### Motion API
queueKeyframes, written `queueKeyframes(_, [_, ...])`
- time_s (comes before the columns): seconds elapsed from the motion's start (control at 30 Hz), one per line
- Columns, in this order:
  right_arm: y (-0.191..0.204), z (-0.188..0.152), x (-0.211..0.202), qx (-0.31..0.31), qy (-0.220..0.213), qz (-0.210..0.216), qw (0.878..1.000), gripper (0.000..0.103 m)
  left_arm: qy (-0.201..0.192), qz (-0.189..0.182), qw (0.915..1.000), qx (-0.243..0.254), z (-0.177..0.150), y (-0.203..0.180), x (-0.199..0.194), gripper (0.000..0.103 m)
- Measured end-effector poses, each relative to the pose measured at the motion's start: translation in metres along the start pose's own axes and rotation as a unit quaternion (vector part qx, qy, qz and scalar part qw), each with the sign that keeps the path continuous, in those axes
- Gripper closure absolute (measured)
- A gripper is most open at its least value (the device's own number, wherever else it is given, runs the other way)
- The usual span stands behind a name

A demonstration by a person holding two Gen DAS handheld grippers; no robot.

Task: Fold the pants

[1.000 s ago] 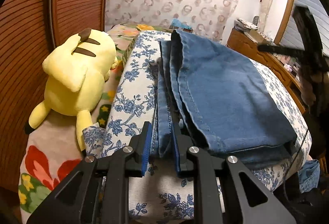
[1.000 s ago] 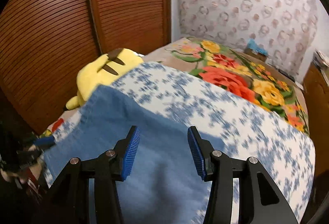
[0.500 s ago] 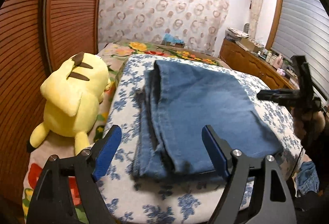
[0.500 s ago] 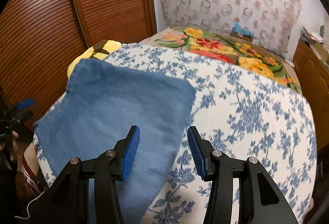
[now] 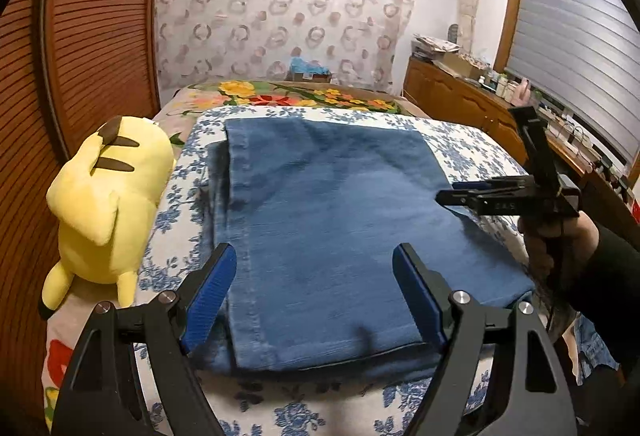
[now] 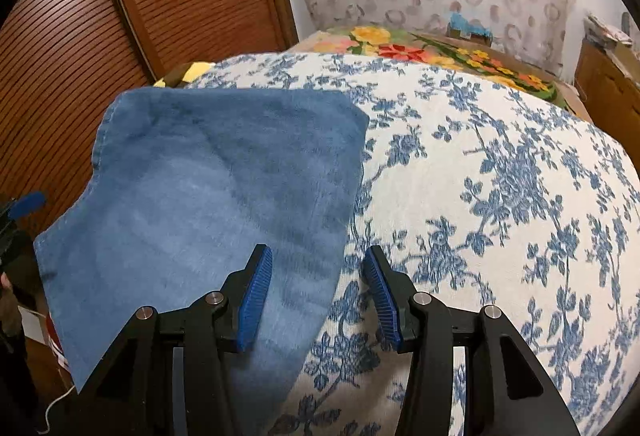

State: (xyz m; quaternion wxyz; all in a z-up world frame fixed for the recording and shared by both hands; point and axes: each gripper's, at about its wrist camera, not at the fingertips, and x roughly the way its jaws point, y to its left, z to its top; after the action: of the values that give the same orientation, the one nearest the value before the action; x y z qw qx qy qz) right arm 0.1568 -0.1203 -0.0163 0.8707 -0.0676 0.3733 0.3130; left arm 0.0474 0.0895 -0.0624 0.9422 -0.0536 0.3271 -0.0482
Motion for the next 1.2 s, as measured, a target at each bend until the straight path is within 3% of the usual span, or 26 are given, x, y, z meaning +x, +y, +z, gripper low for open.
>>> queueKeyframes(0.2, [0.003,-0.003,0.006,-0.007,-0.005,0.003,1.000,0.053,0.006,-0.005,1.0000,0.004,-0.003,-0.009,0.004,0.022])
queueKeyframes(0.3, [0.007,-0.002,0.009,-0.012,-0.006,0.018,1.000,0.076,0.011,-0.005,0.9999,0.003,-0.005,-0.011,0.007,0.022])
queueKeyframes(0.33, [0.008,-0.002,0.009,-0.018,-0.006,0.016,1.000,0.090,0.012,-0.005,0.9999,0.003,-0.005,-0.011,0.008,0.022])
queueKeyframes(0.43, [0.015,0.003,-0.002,-0.034,-0.025,0.006,0.999,0.099,0.014,-0.005,0.9999,0.002,-0.006,-0.011,0.009,0.022])
queueKeyframes(0.57, [0.017,0.017,-0.040,-0.035,-0.075,0.008,0.997,0.100,0.012,-0.007,0.9999,0.003,-0.002,-0.015,0.008,0.022])
queueKeyframes(0.7, [0.011,0.029,-0.066,-0.053,-0.092,-0.031,0.994,0.100,0.002,-0.014,0.9998,0.012,0.006,-0.024,0.008,0.022])
queueKeyframes(0.87, [-0.035,0.034,-0.082,-0.034,-0.080,-0.091,0.992,0.100,-0.008,-0.030,0.9992,0.025,0.025,-0.045,0.015,0.022])
queueKeyframes(1.1, [-0.090,0.013,-0.061,0.002,-0.035,-0.109,0.993,0.099,0.008,-0.067,0.9972,0.031,0.034,-0.073,0.046,0.022])
queueKeyframes(1.2, [-0.100,0.006,-0.052,0.023,-0.024,-0.104,0.994,0.078,0.025,-0.068,0.9964,0.042,0.026,-0.084,0.057,0.022])
